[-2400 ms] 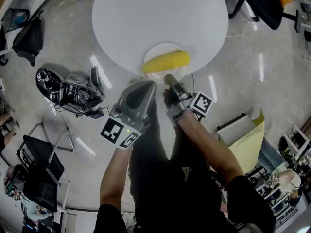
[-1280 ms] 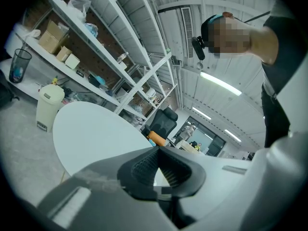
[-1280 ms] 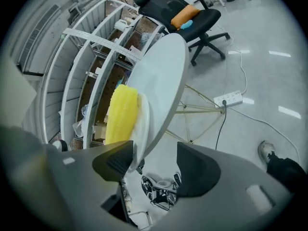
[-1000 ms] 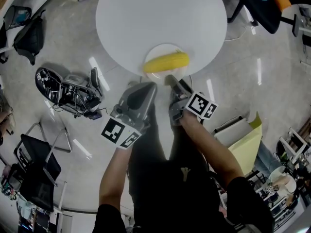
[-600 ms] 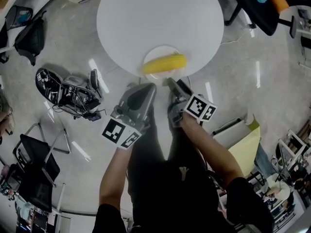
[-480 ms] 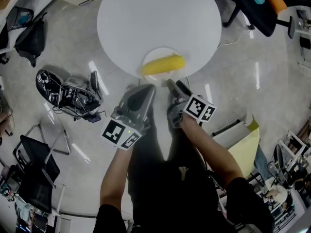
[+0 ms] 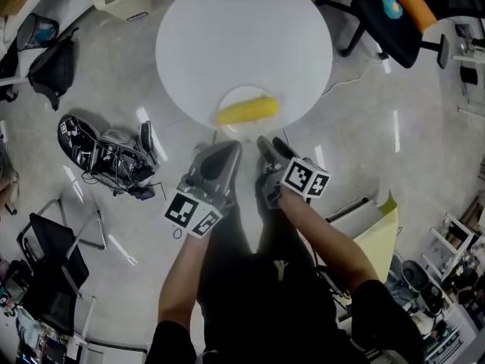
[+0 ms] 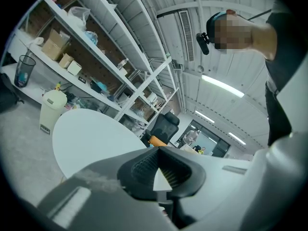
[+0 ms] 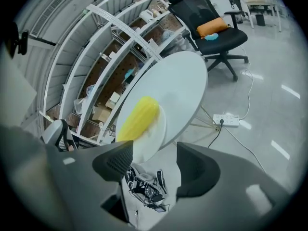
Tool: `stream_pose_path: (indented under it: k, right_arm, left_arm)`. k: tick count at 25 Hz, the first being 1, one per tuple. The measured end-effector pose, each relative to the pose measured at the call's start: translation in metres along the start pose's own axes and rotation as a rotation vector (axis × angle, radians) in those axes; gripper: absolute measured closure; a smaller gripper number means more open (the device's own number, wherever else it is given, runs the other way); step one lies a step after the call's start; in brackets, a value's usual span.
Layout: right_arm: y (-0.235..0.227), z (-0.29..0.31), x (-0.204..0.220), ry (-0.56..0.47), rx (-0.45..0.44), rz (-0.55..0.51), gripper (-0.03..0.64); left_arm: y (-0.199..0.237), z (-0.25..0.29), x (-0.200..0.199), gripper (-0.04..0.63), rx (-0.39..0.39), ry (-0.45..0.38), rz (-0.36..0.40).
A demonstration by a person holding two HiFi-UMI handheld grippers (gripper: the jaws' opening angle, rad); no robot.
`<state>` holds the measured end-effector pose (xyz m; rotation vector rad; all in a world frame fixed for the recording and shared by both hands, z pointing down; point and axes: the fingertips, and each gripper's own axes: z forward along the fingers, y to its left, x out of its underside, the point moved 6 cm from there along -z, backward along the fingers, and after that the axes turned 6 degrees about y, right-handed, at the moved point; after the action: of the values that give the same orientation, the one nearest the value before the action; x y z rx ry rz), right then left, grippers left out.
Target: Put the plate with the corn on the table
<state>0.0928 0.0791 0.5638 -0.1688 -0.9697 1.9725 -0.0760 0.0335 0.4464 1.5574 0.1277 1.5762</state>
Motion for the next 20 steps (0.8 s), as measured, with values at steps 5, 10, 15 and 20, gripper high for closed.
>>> stream_pose_path:
  k: [5,10,15,20]
  right_arm:
    - [0.007,-0.012,-0.005,0.004,0.030,-0.057,0.346]
    - [0.020,-0.024,-0.011,0.006,0.063,-0.114,0.402]
    - [0.035,-0.038,-0.017,-0.001,0.060,-0.164,0.455]
    - [0.052,-0.054,-0.021,-0.010,0.048,-0.222,0.561]
  left_arm:
    - [-0.010,-0.003,-0.004,0.592,-0.024,-0.014,0.001]
    - [-0.019,-0.007,-0.014,0.592,-0.043,-0.025,0.011]
    - [-0.034,-0.010,-0.023,0.592,-0.059,-0.035,0.022]
    - [-0.052,-0.011,-0.032,0.592,-0.065,-0.051,0.020]
